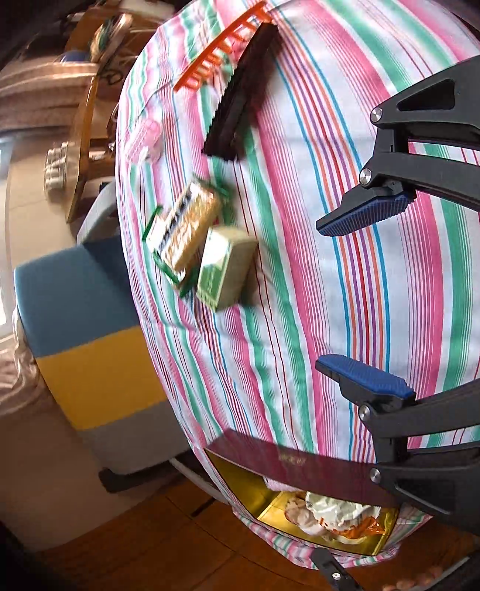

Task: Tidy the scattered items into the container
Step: 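Open both tools over the tray and swing them back toward the table, then grasp the green tea box with the left tool, then grasp the large cracker pack with the right tool while the left tool holds the tea box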

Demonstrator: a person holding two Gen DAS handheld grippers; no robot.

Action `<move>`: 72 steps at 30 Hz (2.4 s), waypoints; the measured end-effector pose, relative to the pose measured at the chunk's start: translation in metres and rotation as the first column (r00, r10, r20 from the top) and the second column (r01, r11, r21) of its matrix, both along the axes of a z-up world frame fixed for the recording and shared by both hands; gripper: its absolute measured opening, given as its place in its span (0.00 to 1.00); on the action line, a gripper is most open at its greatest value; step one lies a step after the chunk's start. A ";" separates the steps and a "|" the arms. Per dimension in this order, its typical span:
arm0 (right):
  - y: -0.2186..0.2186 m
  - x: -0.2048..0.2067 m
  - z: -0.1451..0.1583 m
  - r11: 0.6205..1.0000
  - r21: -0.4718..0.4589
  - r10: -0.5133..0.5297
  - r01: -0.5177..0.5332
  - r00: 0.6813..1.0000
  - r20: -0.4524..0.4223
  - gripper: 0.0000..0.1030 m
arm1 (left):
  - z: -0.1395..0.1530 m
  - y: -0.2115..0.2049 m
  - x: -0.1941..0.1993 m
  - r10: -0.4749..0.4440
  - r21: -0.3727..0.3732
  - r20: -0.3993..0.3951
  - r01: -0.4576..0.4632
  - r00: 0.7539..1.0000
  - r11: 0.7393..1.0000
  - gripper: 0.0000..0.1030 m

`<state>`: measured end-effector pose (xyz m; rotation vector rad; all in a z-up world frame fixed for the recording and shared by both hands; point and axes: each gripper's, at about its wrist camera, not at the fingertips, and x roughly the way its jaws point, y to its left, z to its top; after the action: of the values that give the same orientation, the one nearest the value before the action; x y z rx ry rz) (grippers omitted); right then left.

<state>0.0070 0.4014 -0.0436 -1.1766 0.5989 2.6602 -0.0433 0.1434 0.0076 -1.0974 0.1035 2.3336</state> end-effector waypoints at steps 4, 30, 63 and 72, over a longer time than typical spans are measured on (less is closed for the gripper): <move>0.045 0.012 -0.003 0.997 -0.014 -0.079 0.079 0.997 0.002 0.67 | -0.011 0.041 0.017 -0.112 -0.024 0.032 0.113 0.993 0.993 0.55; 0.032 0.019 -0.024 0.977 -0.161 0.143 -0.141 0.990 0.003 0.71 | -0.029 0.119 -0.009 -0.184 -0.074 0.112 0.192 0.977 0.979 0.58; 0.067 -0.028 -0.008 0.942 0.299 0.152 -0.153 0.988 0.026 0.84 | -0.073 0.146 -0.012 -0.174 -0.058 0.241 0.193 0.955 0.979 0.30; 0.084 -0.121 -0.029 0.838 0.393 0.282 -0.379 0.917 0.283 0.95 | -0.083 0.124 0.005 -0.183 -0.074 0.230 0.205 0.956 0.976 0.33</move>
<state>-0.1139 0.4855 -0.0722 -1.4951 -0.2703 2.6635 -0.0386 0.2676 -0.0753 -1.3258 0.2331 2.0364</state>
